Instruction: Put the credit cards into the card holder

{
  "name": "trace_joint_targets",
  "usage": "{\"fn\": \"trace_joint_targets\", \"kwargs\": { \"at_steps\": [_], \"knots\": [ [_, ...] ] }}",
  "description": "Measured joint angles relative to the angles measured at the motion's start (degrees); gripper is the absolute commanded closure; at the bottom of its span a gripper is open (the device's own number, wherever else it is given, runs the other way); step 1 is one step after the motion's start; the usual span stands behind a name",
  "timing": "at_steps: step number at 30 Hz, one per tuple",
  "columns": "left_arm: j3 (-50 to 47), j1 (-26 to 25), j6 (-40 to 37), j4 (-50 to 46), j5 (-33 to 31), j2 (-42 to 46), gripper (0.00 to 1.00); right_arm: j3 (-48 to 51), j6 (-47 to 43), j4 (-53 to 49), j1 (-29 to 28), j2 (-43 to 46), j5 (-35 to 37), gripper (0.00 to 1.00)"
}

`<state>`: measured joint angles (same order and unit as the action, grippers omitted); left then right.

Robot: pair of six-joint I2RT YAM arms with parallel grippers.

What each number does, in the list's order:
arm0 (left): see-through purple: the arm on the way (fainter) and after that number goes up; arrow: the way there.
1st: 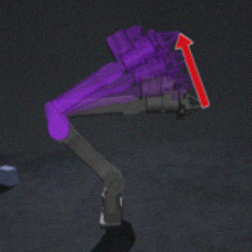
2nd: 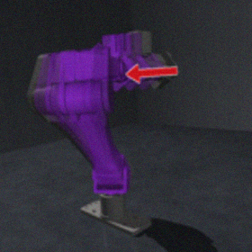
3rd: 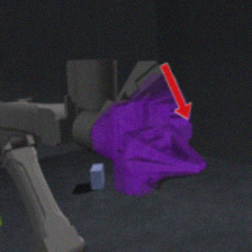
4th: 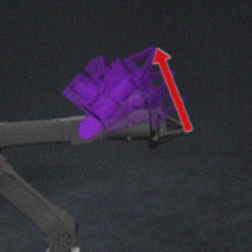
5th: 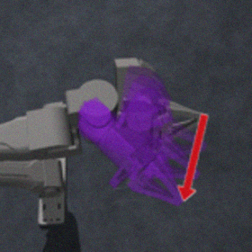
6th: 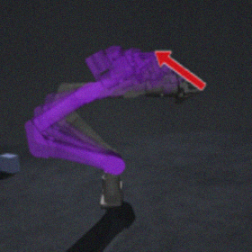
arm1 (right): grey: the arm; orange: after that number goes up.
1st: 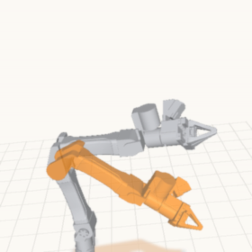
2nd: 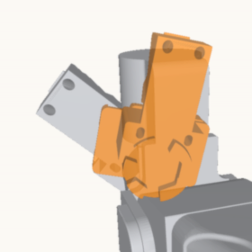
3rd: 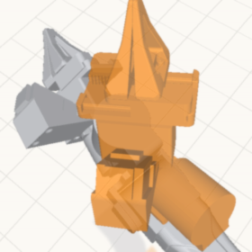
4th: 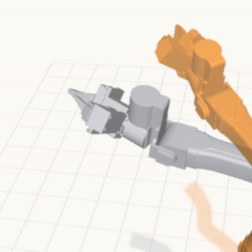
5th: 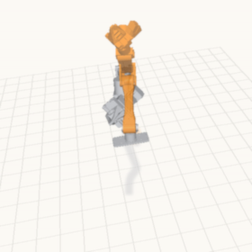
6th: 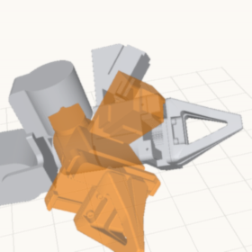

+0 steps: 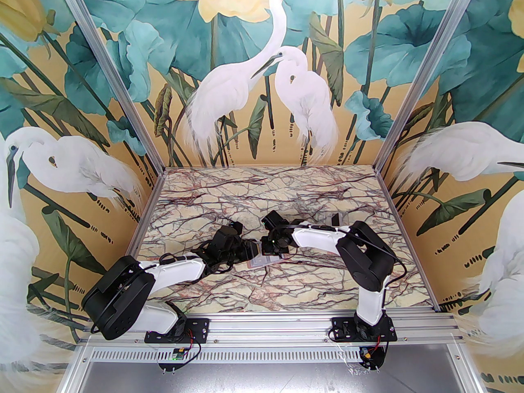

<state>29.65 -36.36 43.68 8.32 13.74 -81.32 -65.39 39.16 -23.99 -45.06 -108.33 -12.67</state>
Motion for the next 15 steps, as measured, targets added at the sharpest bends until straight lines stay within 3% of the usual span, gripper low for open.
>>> {"fn": "trace_joint_targets", "kwargs": {
  "at_steps": [15],
  "knots": [
    [0.00,0.00,-0.17,-0.02,-0.13,-0.15,0.56,0.00,0.00,0.00,0.00,0.00,0.00,0.95]
  ]
}}
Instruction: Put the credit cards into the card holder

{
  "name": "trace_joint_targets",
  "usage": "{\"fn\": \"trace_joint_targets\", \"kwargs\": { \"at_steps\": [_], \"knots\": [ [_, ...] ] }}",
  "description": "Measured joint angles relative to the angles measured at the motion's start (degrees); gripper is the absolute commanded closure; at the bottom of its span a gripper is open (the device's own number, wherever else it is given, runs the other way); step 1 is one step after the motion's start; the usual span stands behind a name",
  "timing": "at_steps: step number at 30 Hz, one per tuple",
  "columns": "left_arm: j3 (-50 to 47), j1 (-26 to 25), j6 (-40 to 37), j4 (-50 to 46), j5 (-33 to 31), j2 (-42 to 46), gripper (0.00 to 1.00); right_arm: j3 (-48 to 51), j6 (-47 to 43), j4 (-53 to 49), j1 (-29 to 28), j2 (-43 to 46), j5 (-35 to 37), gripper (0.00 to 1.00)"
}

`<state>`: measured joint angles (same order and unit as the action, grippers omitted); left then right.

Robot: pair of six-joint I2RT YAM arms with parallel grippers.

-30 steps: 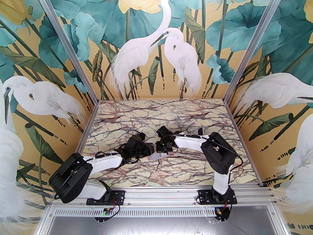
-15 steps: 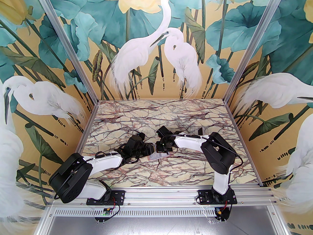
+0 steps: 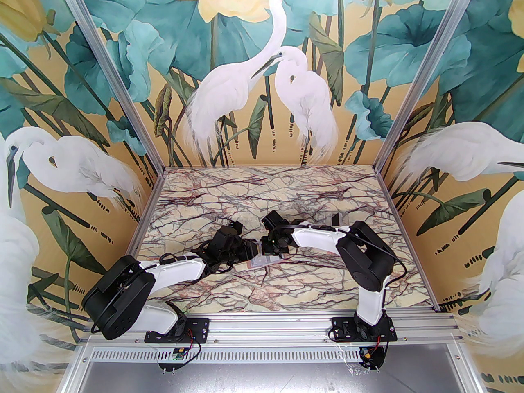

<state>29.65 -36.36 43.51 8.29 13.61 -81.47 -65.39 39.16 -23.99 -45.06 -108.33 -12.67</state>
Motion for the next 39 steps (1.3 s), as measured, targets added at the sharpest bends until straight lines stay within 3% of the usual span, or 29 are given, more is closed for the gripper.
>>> {"fn": "trace_joint_targets", "kwargs": {
  "at_steps": [39],
  "knots": [
    [0.39,0.00,-0.22,-0.39,0.59,-1.97,0.58,0.00,0.00,0.00,0.00,0.00,0.02,0.95]
  ]
}}
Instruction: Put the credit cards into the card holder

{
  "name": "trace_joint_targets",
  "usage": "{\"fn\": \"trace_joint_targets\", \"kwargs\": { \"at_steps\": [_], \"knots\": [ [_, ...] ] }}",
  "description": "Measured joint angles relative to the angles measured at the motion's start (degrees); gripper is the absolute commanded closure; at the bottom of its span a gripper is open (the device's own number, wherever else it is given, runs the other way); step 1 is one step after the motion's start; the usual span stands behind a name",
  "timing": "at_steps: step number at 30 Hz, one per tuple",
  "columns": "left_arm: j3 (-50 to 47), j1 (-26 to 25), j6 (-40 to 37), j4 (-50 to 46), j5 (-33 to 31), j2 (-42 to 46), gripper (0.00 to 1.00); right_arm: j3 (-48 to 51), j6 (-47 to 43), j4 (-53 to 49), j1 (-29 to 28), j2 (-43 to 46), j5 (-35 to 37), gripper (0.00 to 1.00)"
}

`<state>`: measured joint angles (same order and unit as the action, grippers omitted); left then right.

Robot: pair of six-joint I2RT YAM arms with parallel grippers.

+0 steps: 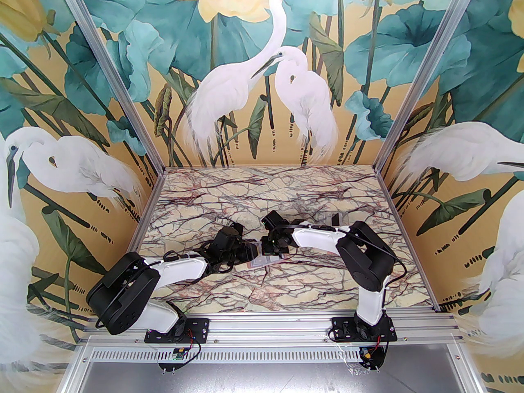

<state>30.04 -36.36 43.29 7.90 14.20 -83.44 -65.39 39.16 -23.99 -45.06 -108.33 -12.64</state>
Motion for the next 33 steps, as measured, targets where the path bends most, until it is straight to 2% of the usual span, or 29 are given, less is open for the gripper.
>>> {"fn": "trace_joint_targets", "kwargs": {
  "at_steps": [13,23,33],
  "knots": [
    [0.24,-0.02,0.00,-0.31,0.09,0.24,0.59,0.09,0.02,0.20,0.00,0.00,-0.02,0.95],
    [0.24,-0.02,0.02,-5.09,-1.07,5.60,0.56,0.09,0.02,0.22,0.00,0.00,-0.02,0.95],
    [0.61,-0.02,0.00,-5.79,-1.01,3.78,0.56,0.09,0.00,0.20,0.00,0.00,-0.02,0.95]
  ]
}}
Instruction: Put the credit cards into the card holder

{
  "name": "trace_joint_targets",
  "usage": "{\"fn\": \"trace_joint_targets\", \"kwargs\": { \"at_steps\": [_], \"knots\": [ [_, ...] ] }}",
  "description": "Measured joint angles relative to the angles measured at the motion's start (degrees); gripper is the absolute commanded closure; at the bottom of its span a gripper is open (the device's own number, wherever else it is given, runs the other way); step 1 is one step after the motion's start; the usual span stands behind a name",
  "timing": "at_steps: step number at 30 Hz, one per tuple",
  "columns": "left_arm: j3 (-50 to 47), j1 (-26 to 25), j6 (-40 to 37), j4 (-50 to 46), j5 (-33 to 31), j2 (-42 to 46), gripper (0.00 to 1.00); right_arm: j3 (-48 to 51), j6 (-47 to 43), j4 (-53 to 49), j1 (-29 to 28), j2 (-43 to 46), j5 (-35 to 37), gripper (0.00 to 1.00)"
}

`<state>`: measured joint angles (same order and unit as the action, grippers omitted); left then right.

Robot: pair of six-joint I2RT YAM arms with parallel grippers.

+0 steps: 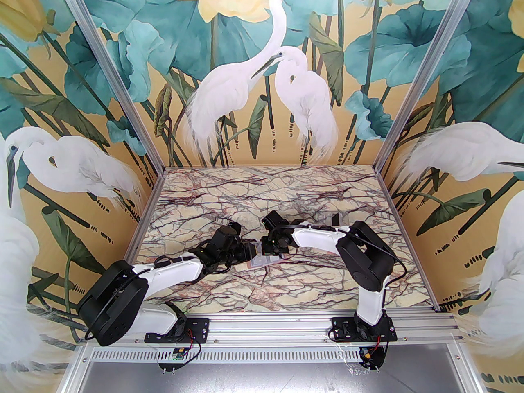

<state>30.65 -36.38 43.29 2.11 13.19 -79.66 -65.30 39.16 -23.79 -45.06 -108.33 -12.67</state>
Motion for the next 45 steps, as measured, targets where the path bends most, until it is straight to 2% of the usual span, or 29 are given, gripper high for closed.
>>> {"fn": "trace_joint_targets", "kwargs": {
  "at_steps": [45],
  "knots": [
    [1.25,0.00,0.02,5.31,2.19,-4.72,0.59,0.48,0.07,1.31,0.02,0.00,-1.11,0.95]
  ]
}}
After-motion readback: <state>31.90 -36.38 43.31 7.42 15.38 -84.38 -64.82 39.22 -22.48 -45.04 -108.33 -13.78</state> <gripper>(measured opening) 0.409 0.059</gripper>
